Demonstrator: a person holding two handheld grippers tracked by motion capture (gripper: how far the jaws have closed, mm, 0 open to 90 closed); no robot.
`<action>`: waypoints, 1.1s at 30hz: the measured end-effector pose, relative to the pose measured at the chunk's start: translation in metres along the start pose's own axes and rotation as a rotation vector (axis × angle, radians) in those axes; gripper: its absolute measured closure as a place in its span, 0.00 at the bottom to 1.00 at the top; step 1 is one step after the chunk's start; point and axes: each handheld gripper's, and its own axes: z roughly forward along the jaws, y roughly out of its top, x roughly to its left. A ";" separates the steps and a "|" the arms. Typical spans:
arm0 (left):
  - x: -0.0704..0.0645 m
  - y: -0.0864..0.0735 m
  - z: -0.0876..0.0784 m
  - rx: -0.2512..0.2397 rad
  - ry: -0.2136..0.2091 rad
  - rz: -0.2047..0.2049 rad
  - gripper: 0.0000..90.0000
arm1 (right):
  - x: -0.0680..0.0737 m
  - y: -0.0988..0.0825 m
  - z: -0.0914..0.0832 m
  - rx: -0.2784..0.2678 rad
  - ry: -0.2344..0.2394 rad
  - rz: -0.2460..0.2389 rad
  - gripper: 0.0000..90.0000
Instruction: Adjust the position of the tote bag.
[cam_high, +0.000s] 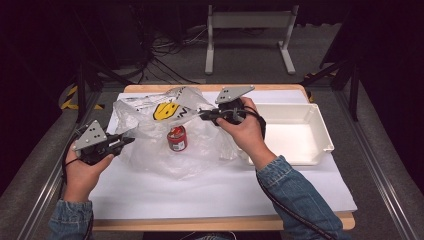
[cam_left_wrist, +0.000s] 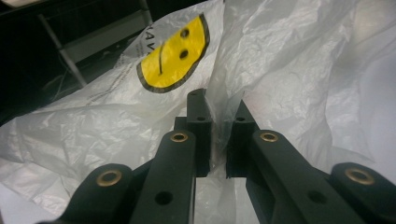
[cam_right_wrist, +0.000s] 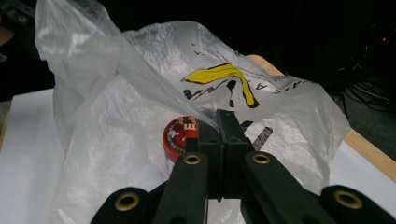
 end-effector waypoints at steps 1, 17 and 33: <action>0.001 0.001 0.001 -0.001 0.013 0.000 0.92 | -0.001 0.001 -0.001 -0.008 -0.001 0.007 1.00; 0.025 -0.007 0.030 -0.026 0.070 -0.108 0.96 | -0.038 0.005 0.023 -0.017 -0.051 0.134 0.96; 0.033 -0.013 0.034 -0.037 0.087 -0.154 0.96 | -0.006 0.022 -0.008 -0.096 -0.006 0.028 0.31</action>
